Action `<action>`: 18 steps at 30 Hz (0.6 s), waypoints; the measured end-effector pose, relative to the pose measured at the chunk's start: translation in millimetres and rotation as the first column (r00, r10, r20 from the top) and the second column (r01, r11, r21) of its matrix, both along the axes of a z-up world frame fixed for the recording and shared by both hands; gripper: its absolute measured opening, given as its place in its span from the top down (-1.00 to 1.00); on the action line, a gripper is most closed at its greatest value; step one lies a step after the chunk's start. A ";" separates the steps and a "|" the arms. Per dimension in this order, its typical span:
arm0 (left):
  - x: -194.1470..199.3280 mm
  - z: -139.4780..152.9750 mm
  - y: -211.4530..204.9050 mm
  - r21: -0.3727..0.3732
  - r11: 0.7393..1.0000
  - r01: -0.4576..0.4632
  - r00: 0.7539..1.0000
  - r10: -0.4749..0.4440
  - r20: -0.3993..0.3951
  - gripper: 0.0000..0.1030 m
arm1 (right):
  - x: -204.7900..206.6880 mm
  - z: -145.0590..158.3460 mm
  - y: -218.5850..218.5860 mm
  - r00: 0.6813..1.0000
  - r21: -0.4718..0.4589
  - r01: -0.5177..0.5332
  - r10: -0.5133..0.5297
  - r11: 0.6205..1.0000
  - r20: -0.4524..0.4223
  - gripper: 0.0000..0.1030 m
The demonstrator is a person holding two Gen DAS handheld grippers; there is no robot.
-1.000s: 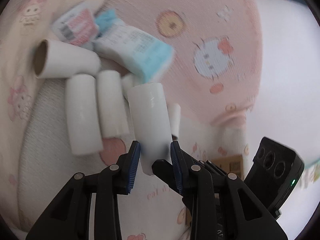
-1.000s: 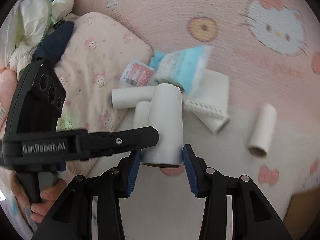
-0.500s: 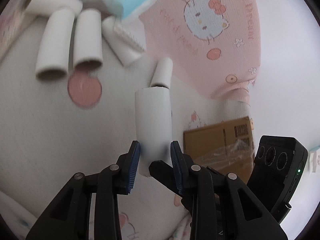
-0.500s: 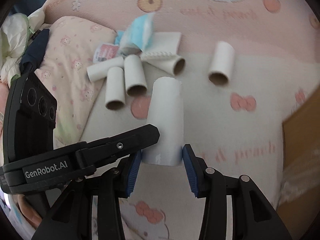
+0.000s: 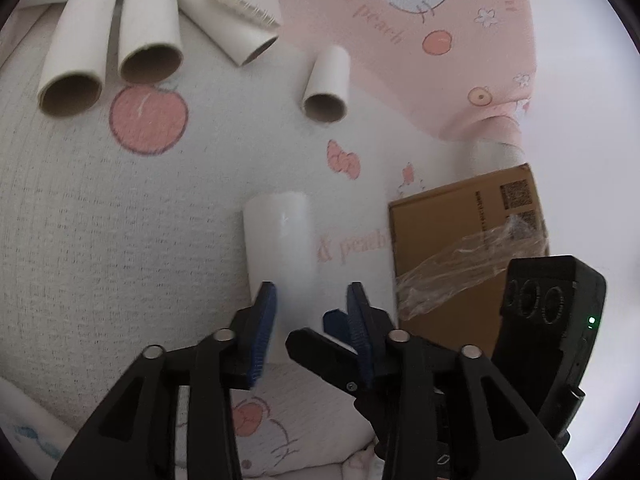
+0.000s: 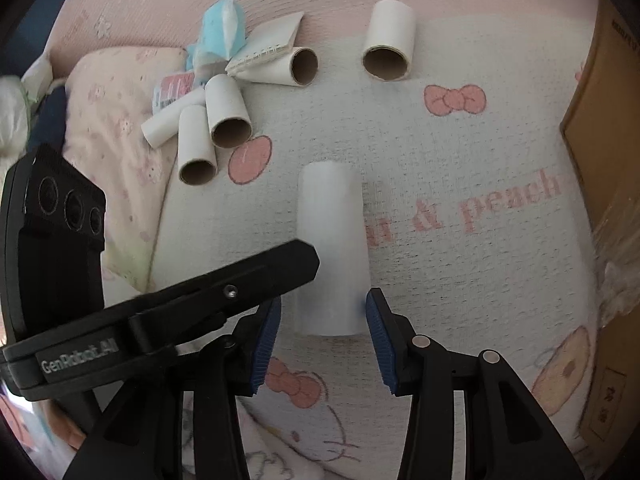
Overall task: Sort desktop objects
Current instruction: 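Lift the gripped white tube off the mat with both grippers, then carry the held tube over the cardboard box with both grippers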
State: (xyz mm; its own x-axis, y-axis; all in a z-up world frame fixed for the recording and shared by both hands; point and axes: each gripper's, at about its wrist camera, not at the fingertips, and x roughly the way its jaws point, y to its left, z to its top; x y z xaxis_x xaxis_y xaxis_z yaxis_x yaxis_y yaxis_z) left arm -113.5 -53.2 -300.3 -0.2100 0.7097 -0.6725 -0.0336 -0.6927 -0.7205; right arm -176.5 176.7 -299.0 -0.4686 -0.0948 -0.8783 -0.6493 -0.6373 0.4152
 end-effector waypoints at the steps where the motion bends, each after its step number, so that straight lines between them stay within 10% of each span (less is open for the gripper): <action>1: -1.9 -1.2 -0.5 0.004 1.000 -0.005 1.000 0.005 0.003 0.13 | -0.7 1.4 1.1 1.000 0.007 0.000 0.000 1.000 -0.006 0.20; 18: -27.2 -38.4 -2.1 0.074 0.994 -0.085 0.991 0.077 0.106 0.17 | -22.5 -26.3 14.3 0.999 -0.038 -0.025 0.025 0.999 0.020 0.17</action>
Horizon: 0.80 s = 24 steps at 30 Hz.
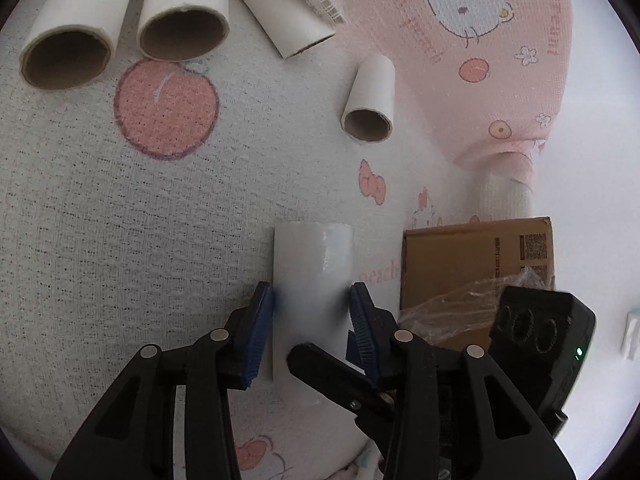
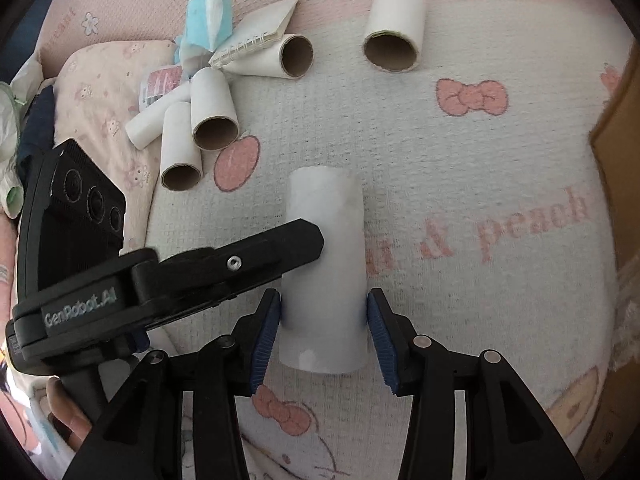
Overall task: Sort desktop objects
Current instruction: 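Carry the held tube over the cardboard box with both grippers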
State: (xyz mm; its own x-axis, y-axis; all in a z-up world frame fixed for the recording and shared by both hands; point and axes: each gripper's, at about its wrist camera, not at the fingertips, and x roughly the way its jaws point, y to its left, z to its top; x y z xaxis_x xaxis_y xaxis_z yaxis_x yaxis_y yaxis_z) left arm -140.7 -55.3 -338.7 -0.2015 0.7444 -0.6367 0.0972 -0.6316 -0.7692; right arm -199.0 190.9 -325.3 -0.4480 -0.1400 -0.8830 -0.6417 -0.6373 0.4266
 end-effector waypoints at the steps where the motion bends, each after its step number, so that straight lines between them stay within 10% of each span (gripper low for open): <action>1: 0.5 0.1 0.1 -0.001 1.000 -0.001 1.000 0.001 -0.004 0.17 | -1.8 -3.7 1.7 1.000 -0.020 0.001 -0.001 1.000 0.000 0.17; 10: 5.8 11.2 -2.4 0.002 1.000 0.001 0.999 -0.001 -0.033 0.18 | -8.7 1.5 -10.1 0.999 0.043 -0.042 0.042 0.998 -0.001 0.18; 24: 8.4 119.4 3.9 -0.022 0.999 0.041 0.973 -0.045 -0.225 0.16 | 5.7 99.7 -23.1 0.988 0.243 -0.049 0.084 0.969 -0.132 0.19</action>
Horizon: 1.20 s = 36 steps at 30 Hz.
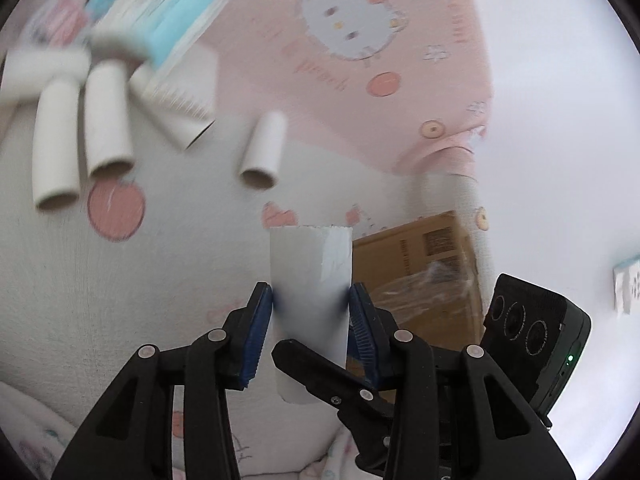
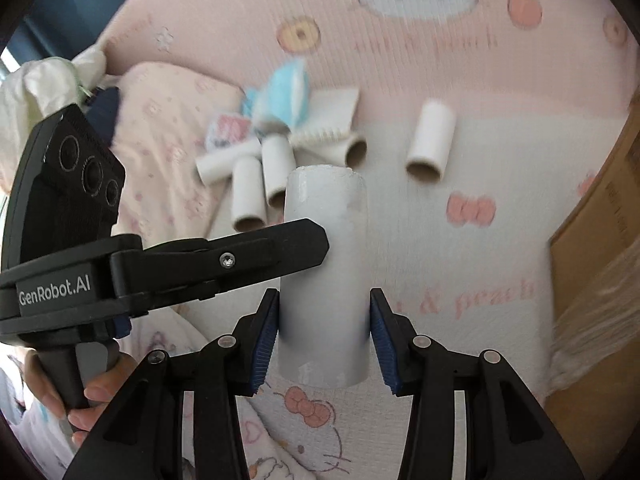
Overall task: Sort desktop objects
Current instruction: 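Carry the held tube over the cardboard box with both grippers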
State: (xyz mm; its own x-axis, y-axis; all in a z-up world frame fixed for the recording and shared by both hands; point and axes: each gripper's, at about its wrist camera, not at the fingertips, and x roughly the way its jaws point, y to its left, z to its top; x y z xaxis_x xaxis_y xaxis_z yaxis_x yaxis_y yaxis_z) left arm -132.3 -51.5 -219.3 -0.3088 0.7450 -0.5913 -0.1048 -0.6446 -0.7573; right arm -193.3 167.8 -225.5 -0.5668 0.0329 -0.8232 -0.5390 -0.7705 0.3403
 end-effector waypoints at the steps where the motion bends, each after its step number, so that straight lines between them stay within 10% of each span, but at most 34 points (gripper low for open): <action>1: 0.6 9.0 2.1 -0.009 1.000 0.003 1.000 -0.003 -0.017 0.16 | 1.6 6.9 -0.3 1.000 0.009 0.002 -0.002 1.000 -0.010 0.19; 17: 17.8 113.6 46.4 -0.054 0.998 0.018 0.984 -0.027 -0.176 0.15 | 46.7 101.9 3.7 0.985 0.113 0.059 -0.039 0.992 -0.171 0.19; 36: 32.2 157.5 144.6 -0.156 0.975 0.159 0.948 -0.195 -0.252 0.14 | 119.1 142.5 40.6 0.972 0.169 0.146 -0.109 0.975 -0.210 0.19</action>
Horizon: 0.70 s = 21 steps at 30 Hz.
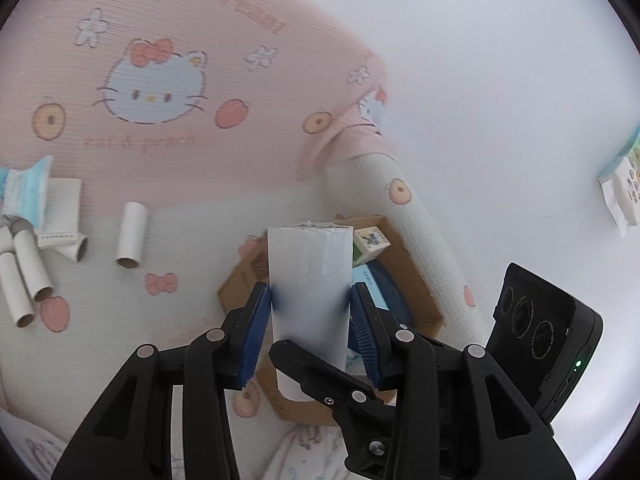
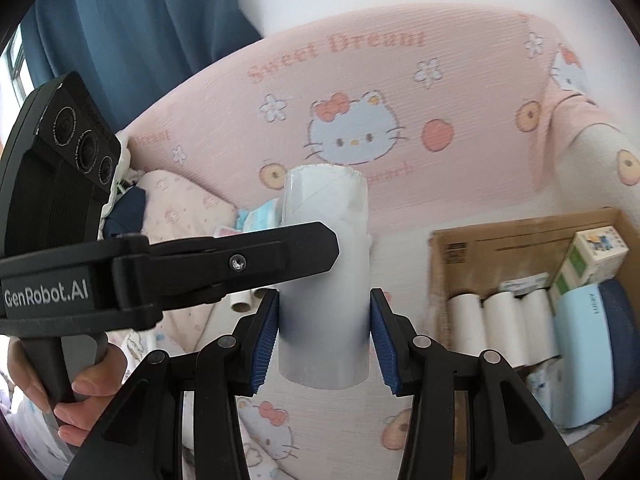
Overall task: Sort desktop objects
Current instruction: 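Carry the held tube over the cardboard box with both grippers, then lower the tube into the box beside the paper rolls and open both grippers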
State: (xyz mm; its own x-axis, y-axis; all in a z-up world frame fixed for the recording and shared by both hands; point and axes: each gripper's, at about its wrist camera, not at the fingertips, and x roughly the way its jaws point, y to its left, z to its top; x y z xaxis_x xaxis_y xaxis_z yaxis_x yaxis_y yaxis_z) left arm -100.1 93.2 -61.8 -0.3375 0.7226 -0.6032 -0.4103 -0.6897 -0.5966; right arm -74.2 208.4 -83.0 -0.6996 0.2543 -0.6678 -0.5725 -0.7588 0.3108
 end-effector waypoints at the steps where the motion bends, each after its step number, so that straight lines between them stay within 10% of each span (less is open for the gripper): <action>1: 0.9 0.3 4.5 -0.001 1.000 0.005 1.000 -0.005 -0.001 0.14 | 4.9 1.2 2.6 1.000 -0.004 0.004 -0.004 1.000 -0.005 0.19; 21: -5.4 -16.7 140.0 -0.020 0.992 0.124 0.988 -0.122 0.091 0.13 | 89.0 1.7 81.9 0.993 -0.051 0.097 -0.093 0.994 0.078 0.18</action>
State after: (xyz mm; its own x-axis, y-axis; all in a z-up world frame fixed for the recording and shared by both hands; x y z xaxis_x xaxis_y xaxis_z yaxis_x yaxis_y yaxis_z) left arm -105.6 233.2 -78.5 -0.1907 0.7393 -0.6458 -0.4386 -0.6528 -0.6177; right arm 14.9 290.3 -81.3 -0.6210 0.2787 -0.7326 -0.6644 -0.6830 0.3034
